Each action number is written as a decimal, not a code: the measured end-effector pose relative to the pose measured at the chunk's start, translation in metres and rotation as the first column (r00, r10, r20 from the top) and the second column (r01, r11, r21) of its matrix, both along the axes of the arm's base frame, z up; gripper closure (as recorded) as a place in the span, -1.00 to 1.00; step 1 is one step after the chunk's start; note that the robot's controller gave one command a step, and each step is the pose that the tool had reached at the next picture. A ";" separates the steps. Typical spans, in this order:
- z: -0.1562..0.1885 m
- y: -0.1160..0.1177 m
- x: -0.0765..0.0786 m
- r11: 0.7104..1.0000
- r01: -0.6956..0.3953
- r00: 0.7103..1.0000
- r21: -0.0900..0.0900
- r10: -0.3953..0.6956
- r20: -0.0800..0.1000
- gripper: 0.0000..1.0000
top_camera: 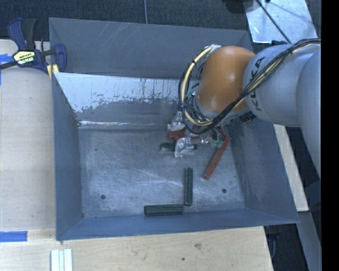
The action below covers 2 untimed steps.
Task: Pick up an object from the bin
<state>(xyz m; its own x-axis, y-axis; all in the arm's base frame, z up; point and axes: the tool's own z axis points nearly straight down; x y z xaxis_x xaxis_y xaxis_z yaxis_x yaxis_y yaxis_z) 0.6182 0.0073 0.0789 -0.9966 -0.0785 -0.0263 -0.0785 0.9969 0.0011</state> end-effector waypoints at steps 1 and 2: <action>0.000 0.000 0.000 1.000 0.000 1.000 0.000 0.000 0.000 1.00; 0.199 -0.026 -0.012 1.000 -0.006 1.000 -0.004 0.006 -0.023 1.00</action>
Offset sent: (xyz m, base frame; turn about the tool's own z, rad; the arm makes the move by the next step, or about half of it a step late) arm -0.0123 -0.0258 0.2008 -0.0077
